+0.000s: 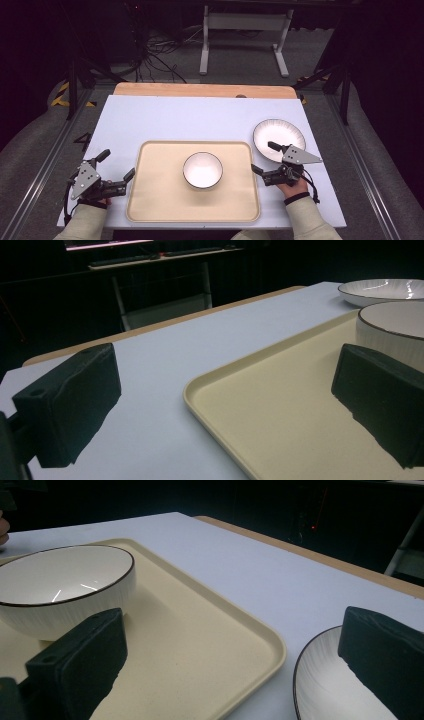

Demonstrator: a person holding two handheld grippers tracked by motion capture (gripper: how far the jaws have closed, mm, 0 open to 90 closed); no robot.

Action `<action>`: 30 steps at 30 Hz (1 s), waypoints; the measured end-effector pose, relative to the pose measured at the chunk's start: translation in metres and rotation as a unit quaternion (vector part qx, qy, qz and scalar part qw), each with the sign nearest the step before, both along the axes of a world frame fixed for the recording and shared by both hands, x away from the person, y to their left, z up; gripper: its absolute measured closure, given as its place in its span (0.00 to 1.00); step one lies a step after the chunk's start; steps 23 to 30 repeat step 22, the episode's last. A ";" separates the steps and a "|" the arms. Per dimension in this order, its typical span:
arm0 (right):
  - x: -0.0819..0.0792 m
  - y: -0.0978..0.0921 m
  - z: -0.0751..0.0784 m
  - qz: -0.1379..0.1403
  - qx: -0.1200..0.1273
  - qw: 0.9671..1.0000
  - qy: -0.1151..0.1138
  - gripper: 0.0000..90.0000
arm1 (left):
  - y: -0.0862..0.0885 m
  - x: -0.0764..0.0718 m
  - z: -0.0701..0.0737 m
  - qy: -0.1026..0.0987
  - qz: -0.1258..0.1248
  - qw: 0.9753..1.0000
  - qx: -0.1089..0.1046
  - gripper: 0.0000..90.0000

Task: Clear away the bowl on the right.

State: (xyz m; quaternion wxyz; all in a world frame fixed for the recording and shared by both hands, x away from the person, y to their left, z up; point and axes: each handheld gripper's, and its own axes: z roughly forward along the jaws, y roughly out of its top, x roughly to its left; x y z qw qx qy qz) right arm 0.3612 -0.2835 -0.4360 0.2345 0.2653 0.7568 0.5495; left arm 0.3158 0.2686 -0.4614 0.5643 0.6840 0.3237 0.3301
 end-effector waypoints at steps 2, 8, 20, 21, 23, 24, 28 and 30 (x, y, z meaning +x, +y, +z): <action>0.001 -0.001 -0.002 0.001 0.000 1.000 0.003 0.00 | 0.000 0.000 0.000 0.000 0.000 1.000 0.000 0.00; 0.003 0.000 -0.006 0.004 -0.008 1.000 0.013 0.00 | 0.000 0.000 0.000 -0.002 -0.001 1.000 0.000 0.00; 0.003 0.000 -0.007 -0.001 -0.012 1.000 0.013 0.00 | 0.000 0.000 0.000 -0.001 -0.001 1.000 0.002 0.00; 0.003 0.000 -0.007 -0.001 -0.011 1.000 0.014 0.00 | 0.000 0.000 0.000 -0.002 -0.001 1.000 0.000 0.00; 0.003 0.000 -0.007 -0.001 -0.011 1.000 0.014 0.00 | 0.000 0.000 0.000 -0.002 -0.001 1.000 0.000 0.00; 0.003 0.000 -0.007 -0.001 -0.011 1.000 0.014 0.00 | 0.000 0.000 0.000 -0.002 -0.001 1.000 0.000 0.00; 0.003 0.000 -0.007 -0.001 -0.011 1.000 0.014 0.00 | 0.000 0.000 0.000 -0.002 -0.001 1.000 0.000 0.00; 0.003 0.000 -0.007 -0.001 -0.011 1.000 0.014 0.00 | 0.000 0.000 0.000 -0.002 -0.001 1.000 0.000 0.00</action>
